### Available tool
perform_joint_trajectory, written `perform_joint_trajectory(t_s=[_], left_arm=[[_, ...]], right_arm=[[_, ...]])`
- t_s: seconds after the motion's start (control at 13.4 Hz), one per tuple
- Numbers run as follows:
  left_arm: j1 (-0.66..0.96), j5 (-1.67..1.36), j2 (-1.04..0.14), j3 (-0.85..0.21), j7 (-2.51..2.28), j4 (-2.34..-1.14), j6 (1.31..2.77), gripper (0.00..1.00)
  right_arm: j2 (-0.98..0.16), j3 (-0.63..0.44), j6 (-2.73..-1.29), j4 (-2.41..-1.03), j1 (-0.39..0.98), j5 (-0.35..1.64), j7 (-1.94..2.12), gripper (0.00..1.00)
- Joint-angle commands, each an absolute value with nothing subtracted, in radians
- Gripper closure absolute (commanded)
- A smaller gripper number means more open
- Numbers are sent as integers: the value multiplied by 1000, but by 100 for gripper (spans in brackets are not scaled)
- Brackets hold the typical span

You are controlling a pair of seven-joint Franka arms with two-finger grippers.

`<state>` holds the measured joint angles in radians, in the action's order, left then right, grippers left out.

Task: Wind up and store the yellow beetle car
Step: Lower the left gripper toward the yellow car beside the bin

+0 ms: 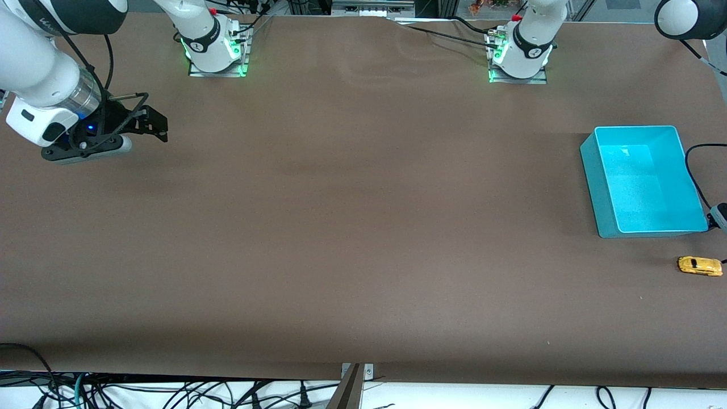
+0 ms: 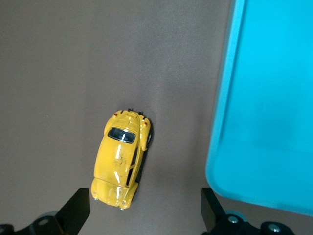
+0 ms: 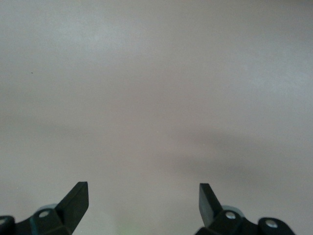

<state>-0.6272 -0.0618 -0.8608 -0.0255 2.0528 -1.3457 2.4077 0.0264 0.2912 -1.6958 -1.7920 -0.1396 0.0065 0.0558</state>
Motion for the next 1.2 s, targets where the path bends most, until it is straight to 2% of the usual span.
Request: perform_joint_trajectory(t_s=[0.0,1.12], left_arm=[[-627,-104,-888,-40,2135,-1284,2424,0],[-618,-156,-972,-54,2149,-1236,2482,0]], right_arm=[[26,293,-1684,-1786,-141,15,41,0],[-9,293,-1700,-1786,-141,15,40,0]])
